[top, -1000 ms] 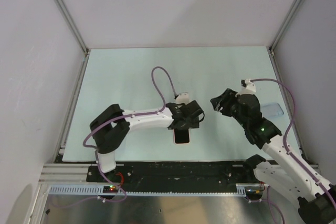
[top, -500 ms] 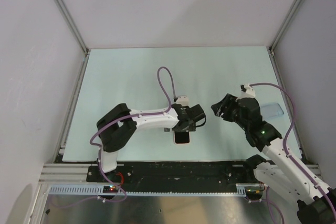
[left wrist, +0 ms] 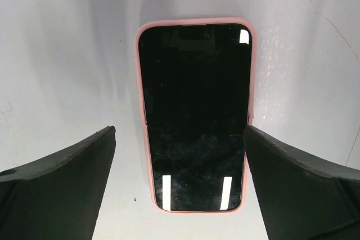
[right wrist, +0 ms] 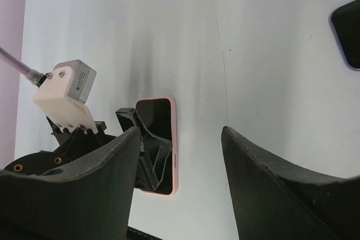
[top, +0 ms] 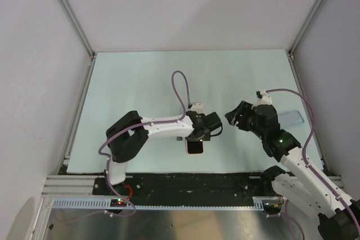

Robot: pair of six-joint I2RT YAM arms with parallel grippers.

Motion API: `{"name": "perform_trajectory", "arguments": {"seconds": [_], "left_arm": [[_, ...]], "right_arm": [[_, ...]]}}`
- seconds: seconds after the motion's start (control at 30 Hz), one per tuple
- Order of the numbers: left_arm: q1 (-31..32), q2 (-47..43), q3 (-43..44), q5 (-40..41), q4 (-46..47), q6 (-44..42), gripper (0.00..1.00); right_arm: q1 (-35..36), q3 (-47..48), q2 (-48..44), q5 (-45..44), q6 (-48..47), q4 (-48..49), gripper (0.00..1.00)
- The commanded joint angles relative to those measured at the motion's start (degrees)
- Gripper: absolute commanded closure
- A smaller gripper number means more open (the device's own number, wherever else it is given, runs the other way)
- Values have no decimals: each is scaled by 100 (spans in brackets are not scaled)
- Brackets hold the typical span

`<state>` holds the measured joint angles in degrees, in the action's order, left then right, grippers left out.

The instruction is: Put the phone into the phone case

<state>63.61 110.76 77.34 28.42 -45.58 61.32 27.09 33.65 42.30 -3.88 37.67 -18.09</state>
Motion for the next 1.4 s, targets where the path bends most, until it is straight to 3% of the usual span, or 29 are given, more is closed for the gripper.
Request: {"name": "perform_trajectory", "arguments": {"seconds": [0.0, 0.43, 0.77, 1.2, 1.37], "left_arm": [[90, -324, -126, 61, 447, -7, 0], [109, -659, -560, -229, 990, -81, 0], [90, -222, -593, -401, 994, -145, 1], [-129, -237, -984, -143, 995, -284, 26], [-626, -425, -1150, 57, 1120, -1073, 33]], "right_arm": [[-24, 19, 61, 97, -52, 253, 35], [-22, 19, 111, 133, -46, 243, 35], [-25, 17, 59, 113, -59, 151, 35], [-3, 5, 102, 160, -46, 217, 35], [-8, -5, 181, 140, -64, 272, 35]]}}
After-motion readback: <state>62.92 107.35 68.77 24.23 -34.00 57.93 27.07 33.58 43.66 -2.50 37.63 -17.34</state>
